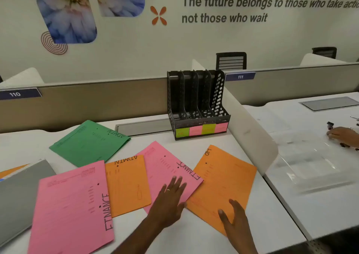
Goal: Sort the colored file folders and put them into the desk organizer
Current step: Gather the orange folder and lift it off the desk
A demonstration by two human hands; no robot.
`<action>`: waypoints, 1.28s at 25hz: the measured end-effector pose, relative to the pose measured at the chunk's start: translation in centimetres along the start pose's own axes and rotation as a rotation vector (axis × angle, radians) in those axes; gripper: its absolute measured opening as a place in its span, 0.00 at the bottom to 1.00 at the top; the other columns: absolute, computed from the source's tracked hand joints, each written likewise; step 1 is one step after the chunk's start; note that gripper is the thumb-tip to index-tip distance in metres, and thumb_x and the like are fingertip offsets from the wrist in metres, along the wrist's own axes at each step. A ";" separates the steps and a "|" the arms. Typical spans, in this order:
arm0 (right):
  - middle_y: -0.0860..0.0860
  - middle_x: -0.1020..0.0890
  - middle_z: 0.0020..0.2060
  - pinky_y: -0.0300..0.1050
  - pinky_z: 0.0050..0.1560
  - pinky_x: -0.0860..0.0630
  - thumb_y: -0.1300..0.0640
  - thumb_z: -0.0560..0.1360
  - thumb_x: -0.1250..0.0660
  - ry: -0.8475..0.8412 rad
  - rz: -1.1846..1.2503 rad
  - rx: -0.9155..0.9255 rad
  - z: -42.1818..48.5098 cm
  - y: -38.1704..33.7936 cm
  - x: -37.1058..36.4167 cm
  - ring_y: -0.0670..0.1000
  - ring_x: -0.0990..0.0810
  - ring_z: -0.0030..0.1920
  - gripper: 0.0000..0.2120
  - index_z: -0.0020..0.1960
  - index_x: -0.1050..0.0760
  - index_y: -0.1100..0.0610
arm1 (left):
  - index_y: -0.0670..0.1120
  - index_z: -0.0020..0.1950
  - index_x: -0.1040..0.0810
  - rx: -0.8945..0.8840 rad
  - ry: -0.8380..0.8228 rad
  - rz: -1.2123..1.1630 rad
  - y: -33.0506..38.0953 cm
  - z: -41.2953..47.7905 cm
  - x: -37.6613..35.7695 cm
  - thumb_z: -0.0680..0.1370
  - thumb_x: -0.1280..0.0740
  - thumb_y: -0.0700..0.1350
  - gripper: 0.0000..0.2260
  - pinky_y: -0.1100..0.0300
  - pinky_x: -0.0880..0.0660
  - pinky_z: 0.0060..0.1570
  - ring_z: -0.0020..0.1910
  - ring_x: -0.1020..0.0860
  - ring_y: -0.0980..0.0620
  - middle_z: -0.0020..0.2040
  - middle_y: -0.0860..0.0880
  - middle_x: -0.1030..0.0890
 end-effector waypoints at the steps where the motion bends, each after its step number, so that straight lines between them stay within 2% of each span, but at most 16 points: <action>1: 0.57 0.39 0.80 0.59 0.76 0.39 0.45 0.79 0.33 0.026 -0.104 0.036 0.2 0.7 -0.3 0.59 0.41 0.79 0.32 0.78 0.38 0.56 | 0.55 0.82 0.49 -0.058 -0.047 0.051 0.3 -0.3 -1.4 0.85 0.45 0.52 0.26 0.44 0.54 0.80 0.79 0.65 0.51 0.81 0.55 0.60; 3: 0.55 0.42 0.81 0.62 0.74 0.37 0.42 0.79 0.37 0.030 -0.353 0.142 0.3 1.8 -1.1 0.61 0.43 0.80 0.34 0.80 0.41 0.54 | 0.56 0.81 0.43 -0.123 -0.112 0.103 0.6 -1.0 -3.8 0.85 0.46 0.47 0.23 0.45 0.55 0.80 0.81 0.61 0.52 0.82 0.55 0.50; 5: 0.56 0.34 0.78 0.64 0.64 0.26 0.37 0.79 0.44 -0.120 -0.510 0.117 0.7 2.5 -2.1 0.64 0.32 0.76 0.33 0.78 0.36 0.53 | 0.55 0.80 0.38 -0.108 -0.122 0.169 0.6 -1.8 -5.6 0.85 0.48 0.49 0.22 0.45 0.61 0.78 0.81 0.55 0.51 0.81 0.56 0.43; 6: 0.56 0.31 0.76 0.64 0.61 0.23 0.34 0.80 0.50 -0.105 -0.592 0.126 1.2 3.4 -2.3 0.64 0.28 0.72 0.34 0.77 0.34 0.53 | 0.54 0.77 0.33 -0.108 -0.109 0.209 0.6 -2.1 -5.8 0.83 0.47 0.51 0.22 0.44 0.64 0.78 0.81 0.48 0.49 0.79 0.56 0.37; 8: 0.54 0.32 0.77 0.62 0.65 0.26 0.31 0.79 0.64 -0.157 -0.660 0.096 2.0 5.5 -2.7 0.62 0.29 0.74 0.38 0.78 0.35 0.50 | 0.53 0.69 0.22 -0.025 -0.156 0.261 -0.1 -2.5 -6.7 0.79 0.45 0.57 0.23 0.40 0.63 0.76 0.76 0.33 0.47 0.72 0.56 0.24; 11: 0.52 0.31 0.76 0.58 0.65 0.26 0.31 0.80 0.64 -0.166 -0.773 0.177 1.6 6.1 -1.8 0.59 0.26 0.72 0.37 0.77 0.34 0.48 | 0.48 0.67 0.20 0.070 -0.123 0.263 -1.4 -2.0 -7.8 0.81 0.48 0.62 0.27 0.35 0.54 0.73 0.75 0.35 0.46 0.69 0.53 0.21; 13: 0.49 0.42 0.80 0.58 0.74 0.38 0.28 0.76 0.69 -0.219 -0.833 0.207 1.3 6.2 -1.1 0.58 0.39 0.79 0.40 0.80 0.45 0.45 | 0.46 0.67 0.20 0.149 -0.083 0.224 -2.6 -1.4 -7.5 0.82 0.51 0.63 0.30 0.34 0.53 0.73 0.75 0.32 0.43 0.67 0.51 0.19; 14: 0.47 0.48 0.80 0.57 0.77 0.43 0.26 0.73 0.72 -0.183 -0.844 0.269 1.2 6.3 -0.7 0.57 0.46 0.81 0.44 0.81 0.50 0.44 | 0.45 0.66 0.19 0.198 -0.077 0.201 -3.4 -1.2 -7.3 0.82 0.54 0.63 0.32 0.34 0.55 0.73 0.74 0.30 0.42 0.65 0.50 0.18; 17: 0.42 0.61 0.78 0.51 0.79 0.55 0.23 0.63 0.79 -0.187 -0.832 0.325 0.6 6.8 0.7 0.49 0.61 0.79 0.50 0.80 0.59 0.42 | 0.43 0.64 0.18 0.299 -0.025 0.202 -5.8 -0.7 -6.7 0.83 0.60 0.63 0.37 0.36 0.60 0.73 0.73 0.28 0.41 0.62 0.48 0.16; 19: 0.41 0.65 0.77 0.48 0.78 0.60 0.23 0.64 0.76 -0.240 -0.824 0.353 0.0 7.2 2.1 0.46 0.66 0.77 0.45 0.78 0.63 0.38 | 0.44 0.69 0.21 0.341 -0.021 0.244 -6.0 -0.5 -5.8 0.82 0.58 0.64 0.35 0.38 0.64 0.73 0.77 0.34 0.42 0.67 0.49 0.19; 21: 0.39 0.65 0.77 0.48 0.79 0.61 0.24 0.68 0.70 -0.293 -0.821 0.374 -0.7 8.3 3.6 0.45 0.67 0.78 0.37 0.76 0.63 0.33 | 0.46 0.76 0.29 0.358 -0.028 0.196 -4.9 0.0 -5.1 0.83 0.49 0.61 0.28 0.39 0.63 0.75 0.81 0.45 0.45 0.76 0.50 0.28; 24: 0.37 0.61 0.80 0.48 0.81 0.58 0.26 0.75 0.60 -0.323 -0.790 0.387 -1.3 10.0 5.9 0.45 0.64 0.80 0.31 0.76 0.57 0.30 | 0.49 0.77 0.32 0.236 0.000 0.049 -1.4 0.2 -5.2 0.83 0.42 0.56 0.24 0.47 0.45 0.77 0.80 0.41 0.48 0.77 0.50 0.30; 26: 0.39 0.58 0.80 0.51 0.81 0.54 0.35 0.80 0.47 -0.294 -0.713 0.366 -1.4 10.8 6.7 0.46 0.60 0.81 0.26 0.76 0.50 0.32 | 0.48 0.79 0.37 0.166 -0.017 -0.151 1.1 -0.3 -6.4 0.83 0.42 0.57 0.26 0.51 0.39 0.76 0.78 0.38 0.48 0.78 0.49 0.33; 28: 0.45 0.54 0.81 0.54 0.81 0.48 0.48 0.82 0.36 -0.206 -0.639 0.321 -1.0 11.5 7.3 0.50 0.53 0.81 0.28 0.77 0.44 0.38 | 0.48 0.80 0.40 0.107 -0.069 -0.299 3.6 -0.8 -8.1 0.83 0.43 0.57 0.27 0.52 0.38 0.75 0.77 0.38 0.48 0.79 0.49 0.36; 30: 0.52 0.46 0.81 0.58 0.79 0.41 0.58 0.81 0.35 -0.085 -0.613 0.260 -0.3 12.2 8.1 0.56 0.44 0.80 0.28 0.77 0.38 0.44 | 0.51 0.80 0.42 0.047 -0.103 -0.374 6.2 -1.4 -9.2 0.84 0.45 0.57 0.25 0.53 0.38 0.75 0.76 0.37 0.49 0.79 0.50 0.37; 32: 0.56 0.41 0.80 0.59 0.77 0.37 0.62 0.81 0.36 -0.011 -0.613 0.196 0.3 12.3 8.9 0.59 0.37 0.78 0.26 0.77 0.36 0.49 | 0.53 0.81 0.42 -0.026 -0.134 -0.396 8.5 -1.7 -9.5 0.85 0.46 0.55 0.24 0.54 0.38 0.75 0.76 0.36 0.48 0.81 0.51 0.39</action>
Point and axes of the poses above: each hand's wrist, its own z-axis towards the middle knuckle, its own x-axis out of the back of the hand, y = z × x, the point moved 5 cm from there along z, towards the middle knuckle
